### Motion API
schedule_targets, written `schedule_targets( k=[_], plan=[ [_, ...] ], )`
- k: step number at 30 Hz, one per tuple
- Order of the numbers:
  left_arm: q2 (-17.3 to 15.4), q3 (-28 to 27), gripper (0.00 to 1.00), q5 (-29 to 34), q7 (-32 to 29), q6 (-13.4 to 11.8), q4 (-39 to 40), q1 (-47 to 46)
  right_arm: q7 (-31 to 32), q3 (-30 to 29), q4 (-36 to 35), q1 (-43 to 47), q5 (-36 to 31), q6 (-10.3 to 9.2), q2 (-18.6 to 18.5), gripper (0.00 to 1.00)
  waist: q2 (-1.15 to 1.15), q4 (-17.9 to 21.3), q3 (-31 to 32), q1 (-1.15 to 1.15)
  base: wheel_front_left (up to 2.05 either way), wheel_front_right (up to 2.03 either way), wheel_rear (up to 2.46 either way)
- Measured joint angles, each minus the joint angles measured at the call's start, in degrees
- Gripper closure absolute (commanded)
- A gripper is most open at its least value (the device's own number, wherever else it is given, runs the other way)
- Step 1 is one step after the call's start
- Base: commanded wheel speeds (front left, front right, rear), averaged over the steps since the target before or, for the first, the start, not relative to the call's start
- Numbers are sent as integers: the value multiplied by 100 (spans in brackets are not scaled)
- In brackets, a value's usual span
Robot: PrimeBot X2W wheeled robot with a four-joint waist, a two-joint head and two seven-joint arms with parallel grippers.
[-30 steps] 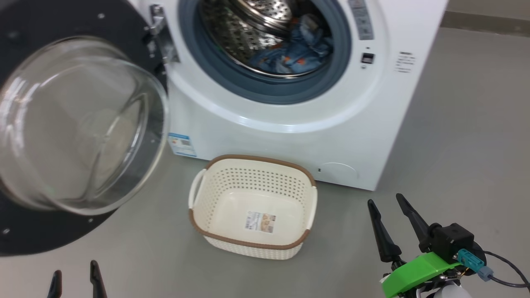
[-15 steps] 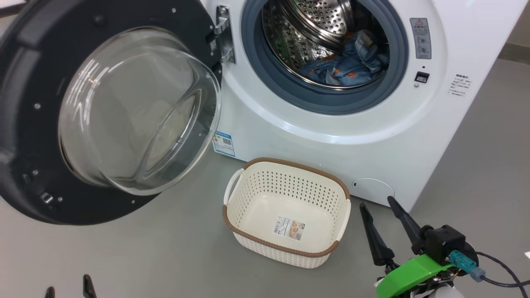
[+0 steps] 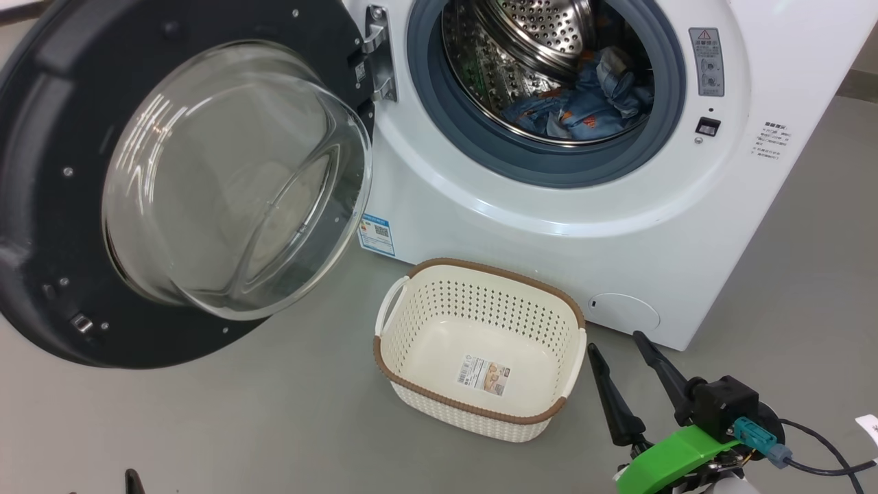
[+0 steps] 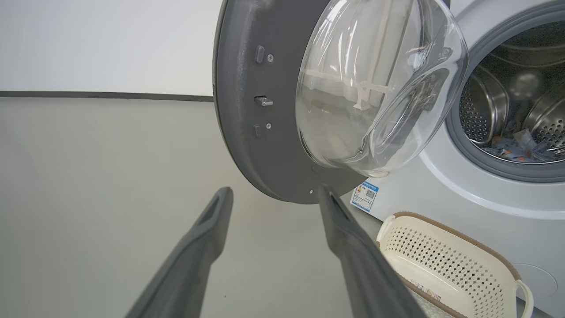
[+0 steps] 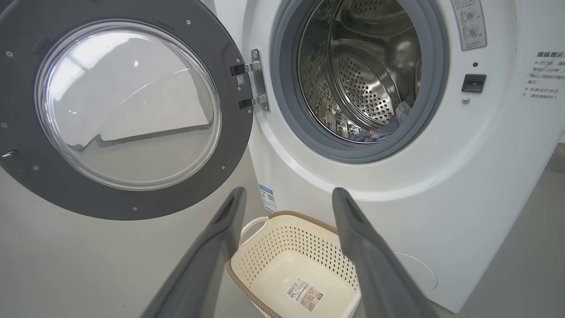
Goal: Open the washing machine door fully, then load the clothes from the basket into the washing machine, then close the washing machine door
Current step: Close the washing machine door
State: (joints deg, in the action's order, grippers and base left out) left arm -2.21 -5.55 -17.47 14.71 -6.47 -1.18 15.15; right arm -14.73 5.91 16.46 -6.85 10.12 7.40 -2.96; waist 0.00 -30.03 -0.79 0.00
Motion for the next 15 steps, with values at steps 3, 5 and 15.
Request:
schedule_targets(
  k=[3,5,15],
  plan=[
    [0,-2,11,-47,0,-43,44,2,1,43,24,-15,-4,0,0,0,0,-8,-26,0,0,0,0],
    [0,1,75,-201,0,-43,66,3,0,55,32,-16,-5,0,0,0,0,-11,-43,0,0,0,0],
    [3,-555,100,-746,0,247,58,-103,0,30,56,-41,-47,0,-2,0,0,-1,-103,0,0,0,0]
  ],
)
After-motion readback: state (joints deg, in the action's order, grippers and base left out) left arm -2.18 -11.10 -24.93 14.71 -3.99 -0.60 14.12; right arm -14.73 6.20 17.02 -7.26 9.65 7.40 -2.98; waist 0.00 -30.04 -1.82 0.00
